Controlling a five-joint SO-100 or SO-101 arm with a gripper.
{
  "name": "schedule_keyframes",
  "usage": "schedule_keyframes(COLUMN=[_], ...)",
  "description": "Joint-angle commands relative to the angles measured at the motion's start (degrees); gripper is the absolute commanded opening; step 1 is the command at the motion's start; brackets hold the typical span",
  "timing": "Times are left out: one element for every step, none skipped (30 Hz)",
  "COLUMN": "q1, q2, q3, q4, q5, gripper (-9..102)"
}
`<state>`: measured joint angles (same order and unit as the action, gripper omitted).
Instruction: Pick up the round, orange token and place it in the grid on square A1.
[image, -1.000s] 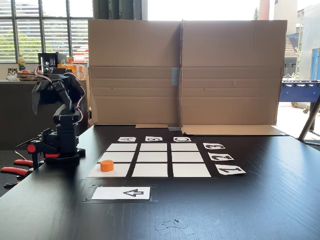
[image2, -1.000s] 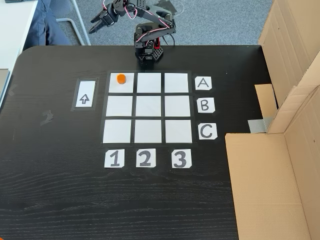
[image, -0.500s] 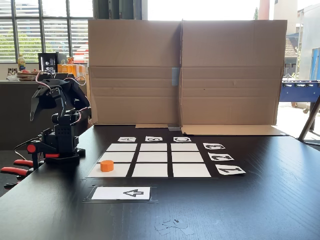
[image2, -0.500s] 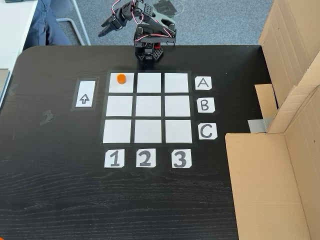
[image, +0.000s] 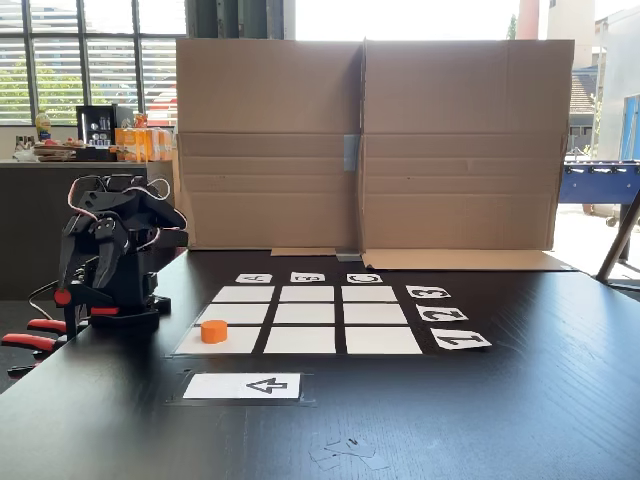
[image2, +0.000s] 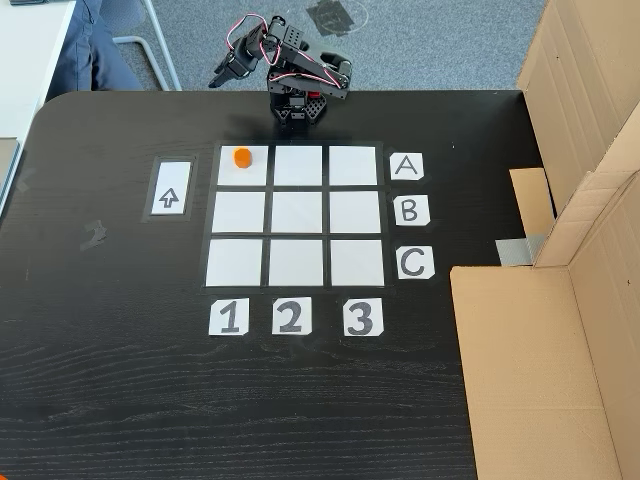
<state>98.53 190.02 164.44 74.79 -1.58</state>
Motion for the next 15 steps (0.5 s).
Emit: schedule_keyframes(q1=[0.9,0.9,1.0,1.0,1.1,1.1,1.1,1.1,1.1,1.2,1.2,1.2,1.2,1.2,1.2], q2=[0.4,0.4,0.4,0.4,0.4,0.4,0.4,0.4,0.4,0.4,0.4,0.4,0.4,0.4,0.4], q3=[0.6,1.1,1.8,2.5,3.4,4.4,5.4,6.3,6.9,7.3,7.6,7.7,7.7,7.8,7.9], q4=[-1.4,-2.0,-2.7,-3.7,-4.6,-5.0,-5.2,-5.4,-5.6,-5.9,-6.2,-6.5,-6.6,-6.6,-6.9], q5=[-0.3,-0.3,-0.3,-0.3,-0.3,-0.3,-0.3,-0.3,-0.4,-0.4,-0.4,-0.4,-0.4,-0.4,-0.4], gripper=[15,13,12,11,10,9,8,7,7,6,4,3,2,0,-1])
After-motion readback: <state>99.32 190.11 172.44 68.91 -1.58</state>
